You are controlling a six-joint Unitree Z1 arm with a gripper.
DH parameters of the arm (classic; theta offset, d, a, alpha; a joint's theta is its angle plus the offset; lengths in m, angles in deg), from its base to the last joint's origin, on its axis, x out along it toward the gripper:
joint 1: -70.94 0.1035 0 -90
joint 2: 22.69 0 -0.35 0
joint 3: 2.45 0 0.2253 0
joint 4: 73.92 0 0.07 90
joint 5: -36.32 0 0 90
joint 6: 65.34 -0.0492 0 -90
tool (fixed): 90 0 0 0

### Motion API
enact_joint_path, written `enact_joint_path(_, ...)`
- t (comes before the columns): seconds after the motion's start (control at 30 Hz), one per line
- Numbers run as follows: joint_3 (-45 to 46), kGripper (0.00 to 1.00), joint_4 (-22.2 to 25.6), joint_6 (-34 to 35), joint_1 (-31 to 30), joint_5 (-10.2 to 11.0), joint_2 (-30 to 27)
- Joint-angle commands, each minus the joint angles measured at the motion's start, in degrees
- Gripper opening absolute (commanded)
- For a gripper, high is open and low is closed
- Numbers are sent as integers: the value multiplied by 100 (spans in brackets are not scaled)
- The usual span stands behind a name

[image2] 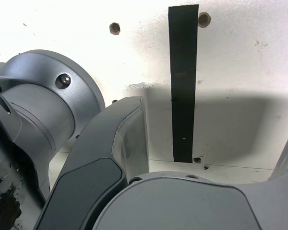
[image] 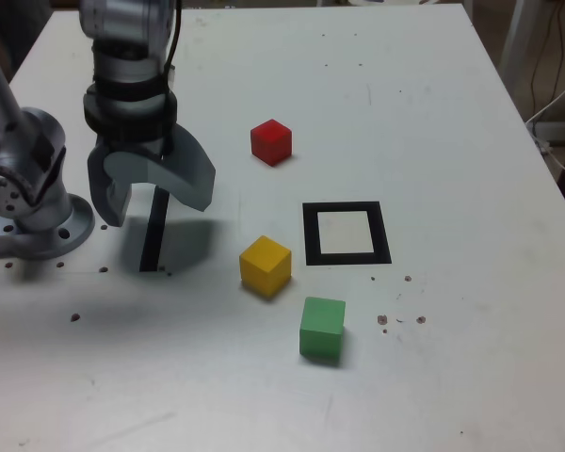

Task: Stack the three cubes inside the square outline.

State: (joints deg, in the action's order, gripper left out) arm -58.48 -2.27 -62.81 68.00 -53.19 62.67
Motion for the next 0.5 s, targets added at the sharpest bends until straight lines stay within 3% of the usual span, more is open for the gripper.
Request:
enact_joint_path(0.0, -13, 100, 32, 13, 4, 8, 4)
enact_joint_path(0.47, -57, 100, 75, 19, 4, -21, -37)
